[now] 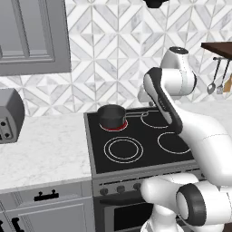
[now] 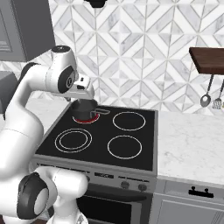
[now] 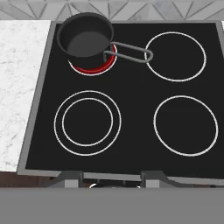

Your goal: Turn off the rear left burner of the stove.

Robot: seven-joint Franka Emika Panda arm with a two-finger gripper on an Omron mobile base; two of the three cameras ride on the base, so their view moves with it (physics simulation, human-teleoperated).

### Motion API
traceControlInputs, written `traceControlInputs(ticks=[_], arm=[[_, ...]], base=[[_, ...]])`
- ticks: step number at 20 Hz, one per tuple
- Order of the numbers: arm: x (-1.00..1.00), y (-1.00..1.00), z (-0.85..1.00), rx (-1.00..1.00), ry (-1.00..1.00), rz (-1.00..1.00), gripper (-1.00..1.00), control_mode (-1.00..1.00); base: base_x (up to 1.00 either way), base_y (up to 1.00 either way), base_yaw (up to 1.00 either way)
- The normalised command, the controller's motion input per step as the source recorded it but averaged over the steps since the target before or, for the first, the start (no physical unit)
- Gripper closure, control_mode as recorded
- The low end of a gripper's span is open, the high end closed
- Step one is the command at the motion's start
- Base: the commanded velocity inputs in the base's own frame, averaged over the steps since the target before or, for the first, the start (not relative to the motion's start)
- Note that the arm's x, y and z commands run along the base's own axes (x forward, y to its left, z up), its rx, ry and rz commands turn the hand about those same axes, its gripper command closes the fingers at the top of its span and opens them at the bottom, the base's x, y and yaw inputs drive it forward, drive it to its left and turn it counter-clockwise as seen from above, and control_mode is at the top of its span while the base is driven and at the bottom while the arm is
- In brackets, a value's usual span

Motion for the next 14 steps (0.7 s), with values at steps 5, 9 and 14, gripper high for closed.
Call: traceControlInputs(ticks=[5, 9, 14], arm=[[0.0, 0.0, 0.0, 0.0, 0.0, 0.0, -1.0, 1.0], [0.0, 0.0, 0.0, 0.0, 0.0, 0.0, -1.0, 1.0], [0.0, 0.0, 0.0, 0.0, 0.0, 0.0, -1.0, 1.0]], base=[[-0.01, -0.01, 0.0], [-0.14, -0.33, 0.0], [-0.17, -0.53, 0.0]])
